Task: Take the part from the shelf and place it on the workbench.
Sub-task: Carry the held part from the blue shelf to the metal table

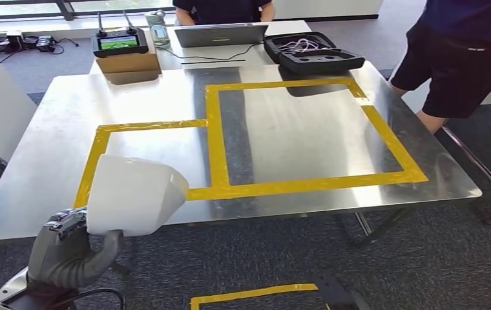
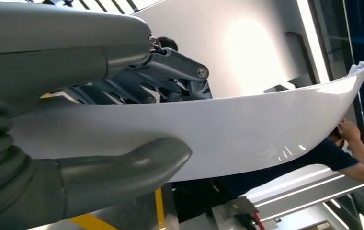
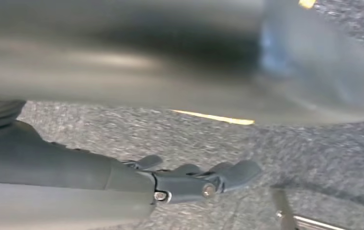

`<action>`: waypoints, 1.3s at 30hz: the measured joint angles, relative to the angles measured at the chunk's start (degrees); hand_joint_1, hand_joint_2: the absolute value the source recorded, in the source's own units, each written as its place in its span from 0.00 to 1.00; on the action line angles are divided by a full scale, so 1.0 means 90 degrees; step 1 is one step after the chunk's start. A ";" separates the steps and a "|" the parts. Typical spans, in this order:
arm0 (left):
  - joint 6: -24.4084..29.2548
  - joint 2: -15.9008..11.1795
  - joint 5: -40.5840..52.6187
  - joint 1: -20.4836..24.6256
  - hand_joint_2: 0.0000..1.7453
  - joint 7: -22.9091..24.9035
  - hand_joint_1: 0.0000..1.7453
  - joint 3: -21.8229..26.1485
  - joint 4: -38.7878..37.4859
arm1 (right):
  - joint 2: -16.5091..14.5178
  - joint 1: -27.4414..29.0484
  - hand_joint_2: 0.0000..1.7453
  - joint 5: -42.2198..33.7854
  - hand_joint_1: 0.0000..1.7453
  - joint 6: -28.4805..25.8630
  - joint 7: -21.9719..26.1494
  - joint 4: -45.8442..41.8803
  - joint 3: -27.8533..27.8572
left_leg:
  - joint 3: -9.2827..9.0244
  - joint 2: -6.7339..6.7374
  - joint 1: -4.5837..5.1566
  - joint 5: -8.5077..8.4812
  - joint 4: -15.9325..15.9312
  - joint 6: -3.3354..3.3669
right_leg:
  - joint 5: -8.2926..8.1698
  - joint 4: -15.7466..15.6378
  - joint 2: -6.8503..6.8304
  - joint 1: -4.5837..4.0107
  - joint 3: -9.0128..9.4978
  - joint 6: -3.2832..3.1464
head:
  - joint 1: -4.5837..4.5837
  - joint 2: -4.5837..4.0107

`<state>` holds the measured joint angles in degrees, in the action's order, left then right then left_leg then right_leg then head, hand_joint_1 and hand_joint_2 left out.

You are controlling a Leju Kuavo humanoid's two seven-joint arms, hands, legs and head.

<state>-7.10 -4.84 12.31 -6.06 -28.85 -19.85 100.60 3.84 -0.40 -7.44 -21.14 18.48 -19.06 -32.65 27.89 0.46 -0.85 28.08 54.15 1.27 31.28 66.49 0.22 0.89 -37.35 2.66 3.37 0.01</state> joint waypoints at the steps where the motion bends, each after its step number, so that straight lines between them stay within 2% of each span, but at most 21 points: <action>1: 0.0002 0.0001 0.0001 -0.0008 1.00 0.0000 1.00 0.0001 -0.0009 | 0.0000 0.0015 0.00 -0.0004 0.00 -0.0001 0.0001 0.0000 0.0003 | -0.0010 0.0002 -0.0013 0.0014 0.0003 -0.0012 | 0.0149 0.0410 0.0000 0.0023 -0.0223 0.0037 | 0.0000 0.0000; 2: 0.0002 0.0001 0.0001 -0.0018 1.00 0.0000 1.00 0.0001 -0.0018 | 0.0002 0.0033 0.00 -0.0008 0.00 -0.0001 0.0001 0.0000 0.0007 | -0.0027 0.0000 -0.0033 0.0034 0.0007 -0.0035 | 0.0193 0.0671 -0.0001 0.0052 -0.0379 0.0075 | -0.0001 0.0001; 3: 0.0002 0.0001 0.0001 -0.0025 1.00 0.0000 1.00 0.0001 -0.0025 | 0.0004 0.0047 0.00 -0.0009 0.00 -0.0001 0.0001 0.0000 0.0010 | -0.0052 -0.0005 -0.0065 0.0060 0.0018 -0.0072 | 0.0097 0.0673 -0.0003 0.0082 -0.0407 0.0116 | -0.0001 0.0001; 4: 0.0002 0.0001 0.0001 -0.0029 1.00 0.0000 1.00 0.0001 -0.0029 | 0.0005 0.0055 0.00 -0.0010 0.00 -0.0002 0.0001 0.0000 0.0011 | -0.0084 -0.0010 -0.0108 0.0100 0.0042 -0.0119 | -0.0118 0.0407 -0.0008 0.0119 -0.0296 0.0167 | -0.0001 0.0001; 5: 0.0002 0.0002 0.0000 -0.0031 1.00 0.0000 1.00 0.0001 -0.0032 | 0.0005 0.0057 0.00 -0.0009 0.00 -0.0002 0.0002 0.0000 0.0012 | -0.0113 -0.0014 -0.0151 0.0159 0.0088 -0.0179 | -0.0371 -0.0038 -0.0022 0.0169 -0.0094 0.0233 | -0.0001 0.0001; 6: 0.0004 0.0001 -0.0001 -0.0030 1.00 0.0000 1.00 0.0001 -0.0032 | -0.0011 0.0056 0.00 -0.0009 0.00 -0.0002 0.0002 0.0000 0.0012 | -0.0116 -0.0020 -0.0169 0.0233 0.0155 -0.0251 | -0.0525 -0.0435 -0.0017 0.0197 0.0101 0.0286 | -0.0011 0.0001; 7: 0.0005 -0.0001 -0.0001 -0.0029 1.00 0.0000 1.00 0.0001 -0.0033 | -0.0020 0.0055 0.00 -0.0009 0.00 -0.0003 0.0002 0.0000 0.0014 | -0.0108 -0.0024 -0.0173 0.0306 0.0218 -0.0319 | -0.0594 -0.0711 -0.0005 0.0218 0.0239 0.0264 | -0.0018 0.0001; 8: 0.0007 -0.0002 -0.0004 -0.0027 1.00 -0.0003 1.00 -0.0001 -0.0033 | -0.0028 0.0058 0.00 -0.0008 0.00 -0.0004 0.0004 0.0001 0.0016 | -0.0098 -0.0029 -0.0164 0.0362 0.0264 -0.0376 | -0.0569 -0.0826 0.0006 0.0225 0.0298 0.0205 | -0.0021 0.0001; 10: 0.0014 -0.0005 -0.0019 -0.0024 1.00 -0.0012 1.00 -0.0007 -0.0033 | -0.0029 0.0064 0.00 -0.0002 0.00 -0.0010 0.0010 0.0002 0.0022 | -0.0111 -0.0044 -0.0163 0.0401 0.0272 -0.0449 | -0.0462 -0.0763 0.0030 0.0202 0.0284 0.0002 | -0.0014 0.0000; 11: 0.0019 -0.0006 -0.0034 -0.0022 1.00 -0.0018 1.00 -0.0009 -0.0033 | -0.0027 0.0068 0.00 0.0004 0.00 -0.0011 0.0012 0.0002 0.0022 | -0.0137 -0.0048 -0.0175 0.0408 0.0263 -0.0472 | -0.0443 -0.0747 0.0027 0.0196 0.0286 -0.0047 | -0.0006 0.0001; 13: 0.0038 -0.0012 -0.0071 -0.0020 1.00 -0.0027 1.00 -0.0010 -0.0033 | -0.0027 0.0057 0.00 0.0024 0.00 -0.0012 0.0012 0.0002 0.0023 | -0.0177 -0.0050 -0.0191 0.0406 0.0248 -0.0463 | -0.0426 -0.0735 0.0031 0.0190 0.0300 -0.0098 | 0.0002 0.0000; 15: 0.0065 -0.0018 -0.0100 -0.0020 1.00 -0.0036 1.00 -0.0012 -0.0034 | -0.0028 0.0046 0.00 0.0050 0.00 -0.0005 0.0008 0.0002 0.0024 | -0.0193 -0.0050 -0.0186 0.0377 0.0233 -0.0404 | -0.0412 -0.0735 0.0036 0.0185 0.0308 -0.0120 | 0.0010 0.0000; 17: 0.0081 -0.0019 -0.0109 -0.0020 1.00 -0.0039 1.00 -0.0012 -0.0035 | -0.0029 0.0042 0.00 0.0064 0.00 0.0000 0.0002 0.0002 0.0024 | -0.0196 -0.0050 -0.0183 0.0359 0.0222 -0.0379 | -0.0391 -0.0736 0.0039 0.0173 0.0308 -0.0152 | 0.0012 0.0001; 19: 0.0083 -0.0019 -0.0110 -0.0020 1.00 -0.0049 1.00 -0.0012 -0.0039 | -0.0027 0.0040 0.00 0.0065 0.00 -0.0001 -0.0007 0.0002 0.0024 | -0.0202 -0.0047 -0.0187 0.0366 0.0196 -0.0379 | -0.0378 -0.0735 0.0036 0.0151 0.0308 -0.0171 | 0.0012 0.0000; 21: 0.0083 -0.0019 -0.0110 -0.0018 1.00 -0.0070 1.00 -0.0013 -0.0052 | -0.0025 0.0038 0.00 0.0063 0.00 -0.0002 -0.0011 0.0002 0.0024 | -0.0210 -0.0045 -0.0201 0.0387 0.0161 -0.0442 | -0.0374 -0.0735 0.0027 0.0130 0.0306 -0.0175 | 0.0010 0.0000; 23: 0.0083 -0.0019 -0.0110 -0.0016 1.00 -0.0086 1.00 -0.0013 -0.0071 | -0.0024 0.0033 0.00 0.0059 0.00 -0.0002 -0.0011 0.0002 0.0024 | -0.0213 -0.0045 -0.0212 0.0401 0.0146 -0.0553 | -0.0374 -0.0734 0.0020 0.0120 0.0309 -0.0173 | 0.0010 0.0000; 25: 0.0083 -0.0019 -0.0110 -0.0005 1.00 -0.0090 1.00 -0.0013 -0.0092 | -0.0024 0.0023 0.00 0.0055 0.00 -0.0002 -0.0011 0.0002 0.0024 | -0.0213 -0.0045 -0.0207 0.0405 0.0150 -0.0605 | -0.0382 -0.0740 0.0018 0.0119 0.0321 -0.0162 | 0.0010 0.0001; 32: 0.0083 -0.0021 -0.0110 0.0049 1.00 -0.0090 1.00 -0.0012 -0.0152 | -0.0024 -0.0046 0.00 0.0076 0.00 0.0036 -0.0067 0.0002 0.0024 | -0.0221 -0.0045 -0.0184 0.0400 0.0171 -0.0571 | -0.0440 -0.0833 0.0021 0.0135 0.0398 -0.0076 | 0.0009 0.0001; 39: 0.0084 -0.0026 -0.0109 0.0078 1.00 -0.0089 1.00 -0.0012 -0.0169 | -0.0024 -0.0143 0.00 0.0109 0.00 0.0102 -0.0119 0.0002 0.0024 | -0.0240 -0.0046 -0.0174 0.0404 0.0175 -0.0526 | -0.0464 -0.0893 0.0021 0.0141 0.0453 -0.0039 | 0.0009 0.0000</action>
<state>-6.35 -5.07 11.33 -5.35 -29.65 -19.96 99.08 3.63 -1.69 -6.46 -20.22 17.41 -19.04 -32.44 25.74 0.05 -2.42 31.72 55.73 -3.46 27.10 58.45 0.41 2.16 -33.27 2.31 3.45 0.01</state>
